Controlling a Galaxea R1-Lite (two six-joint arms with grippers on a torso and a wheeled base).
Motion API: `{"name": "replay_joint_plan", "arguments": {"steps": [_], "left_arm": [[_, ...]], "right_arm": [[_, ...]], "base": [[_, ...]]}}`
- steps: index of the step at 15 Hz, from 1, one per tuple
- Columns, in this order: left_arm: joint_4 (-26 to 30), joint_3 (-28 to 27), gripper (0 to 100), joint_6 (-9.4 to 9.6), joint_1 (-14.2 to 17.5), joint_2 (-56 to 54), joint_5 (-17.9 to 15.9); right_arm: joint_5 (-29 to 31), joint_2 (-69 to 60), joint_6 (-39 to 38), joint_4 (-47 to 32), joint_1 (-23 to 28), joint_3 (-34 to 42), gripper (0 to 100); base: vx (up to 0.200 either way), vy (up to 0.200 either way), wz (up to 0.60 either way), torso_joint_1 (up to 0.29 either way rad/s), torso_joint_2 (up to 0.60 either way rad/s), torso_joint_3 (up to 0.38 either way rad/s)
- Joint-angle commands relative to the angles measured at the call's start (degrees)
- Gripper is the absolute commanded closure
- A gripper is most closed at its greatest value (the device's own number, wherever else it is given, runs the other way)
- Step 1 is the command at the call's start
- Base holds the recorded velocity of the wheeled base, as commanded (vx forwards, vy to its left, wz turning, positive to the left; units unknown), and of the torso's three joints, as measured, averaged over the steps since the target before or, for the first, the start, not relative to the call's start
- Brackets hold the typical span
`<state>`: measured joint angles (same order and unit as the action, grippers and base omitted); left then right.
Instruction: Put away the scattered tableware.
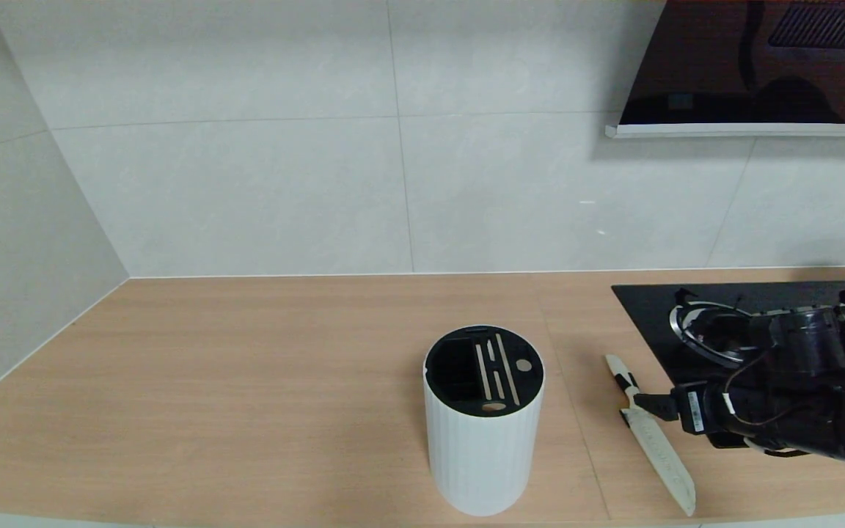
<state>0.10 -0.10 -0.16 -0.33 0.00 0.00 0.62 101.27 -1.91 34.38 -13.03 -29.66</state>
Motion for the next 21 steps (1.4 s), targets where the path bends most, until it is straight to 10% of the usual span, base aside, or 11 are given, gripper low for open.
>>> {"name": "replay_joint_plan", "arguments": {"steps": [1, 11, 21], "left_arm": [[-0.01, 0.01, 0, -0.02, -0.02, 0.00, 0.00], [-0.01, 0.01, 0, -0.02, -0.02, 0.00, 0.00], [-0.01, 0.01, 0, -0.02, -0.02, 0.00, 0.00]], "right_arm": [[1.14, 7.54, -0.02, 4.03, 0.02, 0.92, 0], [3.33, 23.89, -0.02, 23.37, 0.02, 0.66, 0], [3.42, 27.84, -0.02, 24.07, 1.52, -1.19, 0]], "base": [[0.000, 0.000, 0.00, 0.000, 0.00, 0.000], [0.000, 0.000, 0.00, 0.000, 0.00, 0.000], [0.000, 0.000, 0.00, 0.000, 0.00, 0.000]]}}
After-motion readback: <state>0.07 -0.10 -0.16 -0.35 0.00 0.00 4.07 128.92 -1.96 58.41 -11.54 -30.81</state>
